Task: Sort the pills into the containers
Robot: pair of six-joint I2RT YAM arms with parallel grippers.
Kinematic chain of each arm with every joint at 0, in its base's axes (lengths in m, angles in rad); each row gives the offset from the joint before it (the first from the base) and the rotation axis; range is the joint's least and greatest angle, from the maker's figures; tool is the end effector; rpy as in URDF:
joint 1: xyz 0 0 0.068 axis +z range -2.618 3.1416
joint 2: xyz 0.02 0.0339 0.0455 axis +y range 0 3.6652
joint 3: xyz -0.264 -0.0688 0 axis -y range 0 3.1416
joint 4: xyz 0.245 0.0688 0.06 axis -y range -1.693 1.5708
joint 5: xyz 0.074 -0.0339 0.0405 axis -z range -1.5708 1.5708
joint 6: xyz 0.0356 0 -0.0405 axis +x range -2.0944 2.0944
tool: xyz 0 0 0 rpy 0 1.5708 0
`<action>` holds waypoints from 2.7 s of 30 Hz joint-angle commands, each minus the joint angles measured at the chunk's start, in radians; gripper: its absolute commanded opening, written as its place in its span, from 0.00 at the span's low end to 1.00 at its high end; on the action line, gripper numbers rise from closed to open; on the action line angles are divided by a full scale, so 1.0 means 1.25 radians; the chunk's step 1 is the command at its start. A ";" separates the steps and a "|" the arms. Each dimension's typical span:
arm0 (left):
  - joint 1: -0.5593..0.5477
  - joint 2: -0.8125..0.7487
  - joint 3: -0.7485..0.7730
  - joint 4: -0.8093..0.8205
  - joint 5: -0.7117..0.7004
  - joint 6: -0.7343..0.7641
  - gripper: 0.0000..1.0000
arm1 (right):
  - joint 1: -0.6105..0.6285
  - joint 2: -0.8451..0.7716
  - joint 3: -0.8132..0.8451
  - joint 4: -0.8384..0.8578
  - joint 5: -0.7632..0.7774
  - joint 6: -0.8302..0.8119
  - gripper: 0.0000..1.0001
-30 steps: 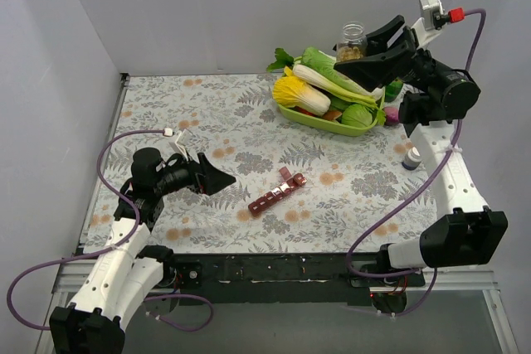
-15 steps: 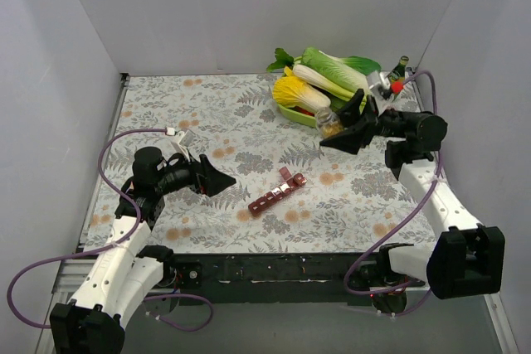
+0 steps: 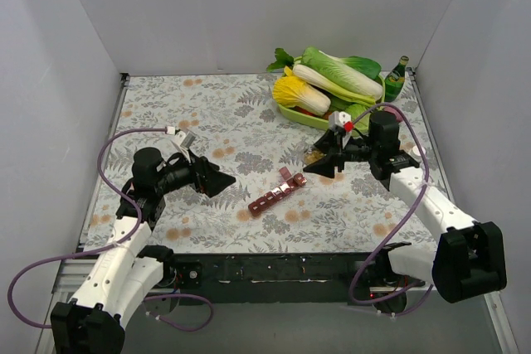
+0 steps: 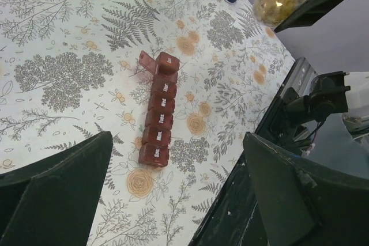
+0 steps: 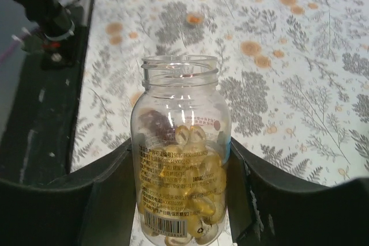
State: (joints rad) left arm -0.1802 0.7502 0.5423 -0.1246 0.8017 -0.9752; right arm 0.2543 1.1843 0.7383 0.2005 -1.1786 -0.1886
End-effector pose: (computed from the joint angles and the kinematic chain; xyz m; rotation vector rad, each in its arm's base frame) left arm 0.1650 -0.0561 0.2694 -0.2191 2.0950 -1.5006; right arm 0.2360 0.0953 0.2852 -1.1565 1.3666 1.1012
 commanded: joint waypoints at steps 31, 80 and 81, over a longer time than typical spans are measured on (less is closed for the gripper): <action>-0.001 -0.039 -0.048 0.047 -0.020 0.019 0.98 | 0.150 0.170 0.019 -0.430 0.510 -0.612 0.01; -0.012 -0.029 -0.062 0.075 0.037 0.017 0.98 | 0.241 0.307 0.216 -0.608 0.716 -0.690 0.01; -0.012 -0.027 -0.062 0.075 0.037 0.016 0.98 | 0.241 0.308 0.218 -0.611 0.718 -0.692 0.01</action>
State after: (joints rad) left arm -0.1902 0.7174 0.4702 -0.0441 0.8322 -0.9649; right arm 0.5468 1.5608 0.9596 -0.5323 -0.2939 -1.0100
